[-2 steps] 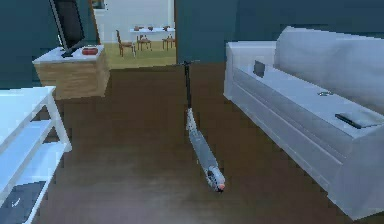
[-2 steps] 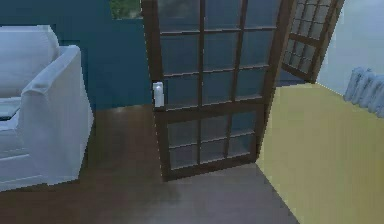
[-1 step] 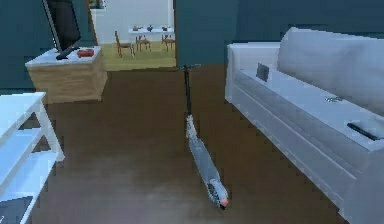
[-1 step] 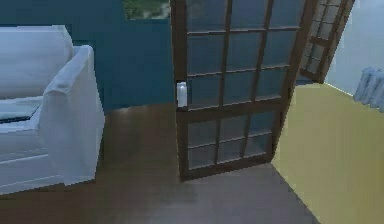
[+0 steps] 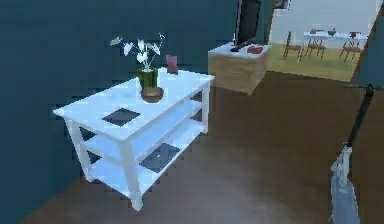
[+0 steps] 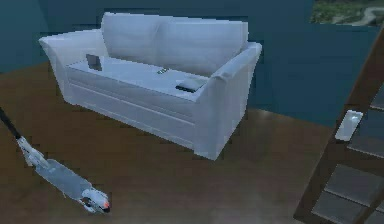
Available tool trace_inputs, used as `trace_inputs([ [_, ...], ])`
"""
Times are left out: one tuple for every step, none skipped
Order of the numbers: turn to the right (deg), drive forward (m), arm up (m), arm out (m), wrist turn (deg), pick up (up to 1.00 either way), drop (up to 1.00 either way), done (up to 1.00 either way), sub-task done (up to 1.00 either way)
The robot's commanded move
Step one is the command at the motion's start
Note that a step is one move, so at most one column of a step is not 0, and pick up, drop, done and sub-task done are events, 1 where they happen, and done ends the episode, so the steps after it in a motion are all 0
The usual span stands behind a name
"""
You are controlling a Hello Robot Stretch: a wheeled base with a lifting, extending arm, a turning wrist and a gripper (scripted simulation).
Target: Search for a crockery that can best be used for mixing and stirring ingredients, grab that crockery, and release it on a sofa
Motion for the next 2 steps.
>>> trace_inputs([
  [-3.0,0.00,0.00,0.00,0.0,0.00,0.00,0.00,0.00],
  [0.0,0.55,0.00,0.00,0.0,0.00,0.00,0.00,0.00],
])
